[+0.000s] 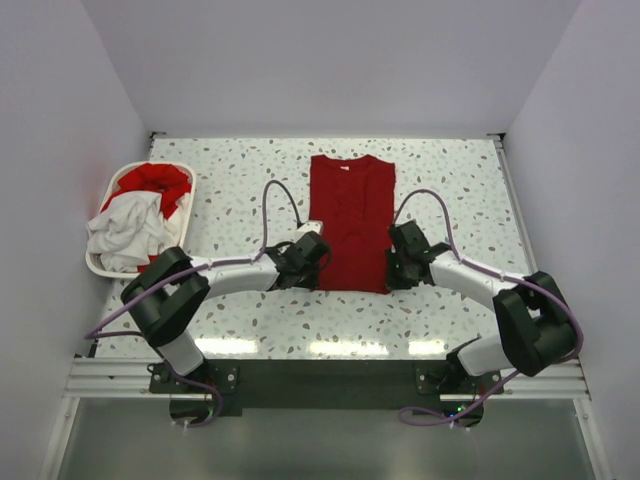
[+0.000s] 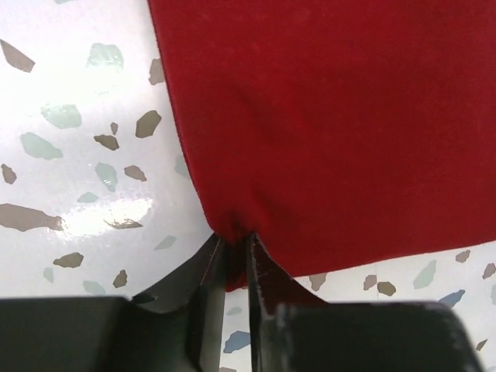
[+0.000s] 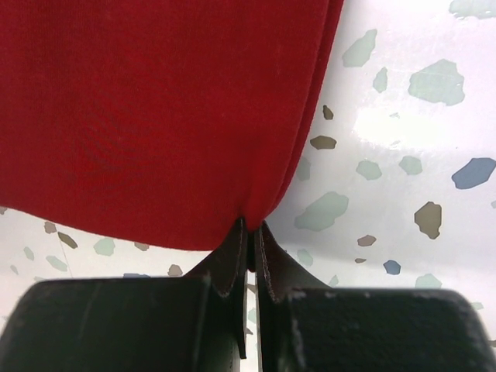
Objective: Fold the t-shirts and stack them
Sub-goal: Fold the tshirt
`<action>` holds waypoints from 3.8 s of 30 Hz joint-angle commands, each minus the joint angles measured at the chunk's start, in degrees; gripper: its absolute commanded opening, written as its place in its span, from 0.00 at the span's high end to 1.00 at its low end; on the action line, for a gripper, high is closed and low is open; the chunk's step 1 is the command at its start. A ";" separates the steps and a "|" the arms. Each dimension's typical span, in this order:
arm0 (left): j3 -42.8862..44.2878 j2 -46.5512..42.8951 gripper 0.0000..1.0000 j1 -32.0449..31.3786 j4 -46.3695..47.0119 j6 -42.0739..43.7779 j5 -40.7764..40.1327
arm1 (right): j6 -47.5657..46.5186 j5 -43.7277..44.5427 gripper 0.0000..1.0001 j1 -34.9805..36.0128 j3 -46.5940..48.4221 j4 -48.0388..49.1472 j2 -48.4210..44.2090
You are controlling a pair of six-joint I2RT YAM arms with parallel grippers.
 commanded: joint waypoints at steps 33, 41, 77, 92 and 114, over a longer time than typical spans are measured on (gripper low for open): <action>3.83 -27.86 0.99 1.02 -24.46 2.91 4.98 | -4.29 0.59 1.00 11.37 33.29 -36.93 -9.22; 7.09 -21.36 0.98 10.61 -18.75 7.83 7.44 | -12.12 -4.42 1.00 3.02 44.11 -32.81 5.62; -6.08 -22.13 0.38 12.65 6.90 7.93 6.19 | -6.86 -26.47 0.53 -4.46 23.66 11.54 6.70; 4.27 3.94 0.62 22.66 25.20 5.55 11.58 | 9.65 -42.30 0.53 -8.75 29.98 45.20 36.04; -7.29 -9.38 0.45 24.26 30.74 -0.06 14.83 | 25.57 -53.20 0.49 -16.59 6.26 65.71 21.57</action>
